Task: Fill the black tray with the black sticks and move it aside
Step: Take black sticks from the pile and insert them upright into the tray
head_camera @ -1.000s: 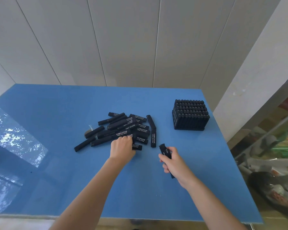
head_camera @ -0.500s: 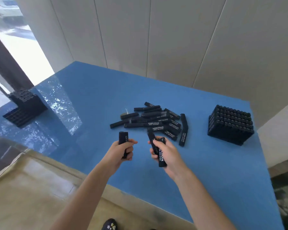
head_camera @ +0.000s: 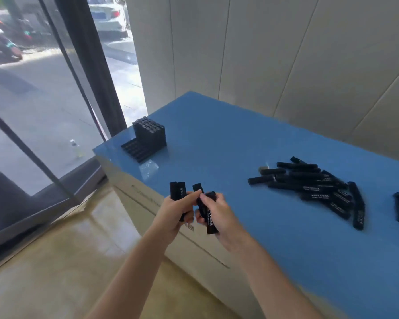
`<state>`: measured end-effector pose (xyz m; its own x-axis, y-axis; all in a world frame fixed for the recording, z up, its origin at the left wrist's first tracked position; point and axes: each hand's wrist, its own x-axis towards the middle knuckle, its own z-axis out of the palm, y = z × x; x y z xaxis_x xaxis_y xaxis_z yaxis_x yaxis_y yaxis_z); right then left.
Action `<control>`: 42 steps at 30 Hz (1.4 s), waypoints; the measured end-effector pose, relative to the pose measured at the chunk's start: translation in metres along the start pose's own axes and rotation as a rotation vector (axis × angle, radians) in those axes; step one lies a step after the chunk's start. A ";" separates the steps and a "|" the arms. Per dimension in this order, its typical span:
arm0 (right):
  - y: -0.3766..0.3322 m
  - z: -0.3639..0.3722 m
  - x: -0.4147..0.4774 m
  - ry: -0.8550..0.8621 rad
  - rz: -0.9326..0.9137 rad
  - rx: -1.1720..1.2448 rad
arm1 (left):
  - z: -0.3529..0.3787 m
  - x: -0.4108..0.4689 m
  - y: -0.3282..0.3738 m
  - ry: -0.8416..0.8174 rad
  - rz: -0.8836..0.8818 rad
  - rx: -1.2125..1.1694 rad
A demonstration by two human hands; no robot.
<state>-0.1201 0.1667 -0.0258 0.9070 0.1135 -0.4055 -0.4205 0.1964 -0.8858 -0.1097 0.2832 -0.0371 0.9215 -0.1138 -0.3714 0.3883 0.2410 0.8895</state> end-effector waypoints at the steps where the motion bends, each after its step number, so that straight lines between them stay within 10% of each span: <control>1: 0.004 0.021 0.006 -0.007 0.009 0.012 | -0.021 -0.001 0.005 0.013 0.011 -0.010; 21: -0.020 0.191 0.164 0.148 -0.087 0.385 | -0.250 0.079 0.092 0.220 0.117 -0.003; 42: -0.028 0.220 0.275 0.724 -0.601 -0.588 | -0.295 0.256 0.172 -0.101 -0.024 0.134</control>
<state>0.1364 0.4064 -0.0631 0.8386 -0.4787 0.2600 -0.0066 -0.4862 -0.8738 0.1965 0.5793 -0.0579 0.9032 -0.2163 -0.3706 0.3993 0.1071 0.9106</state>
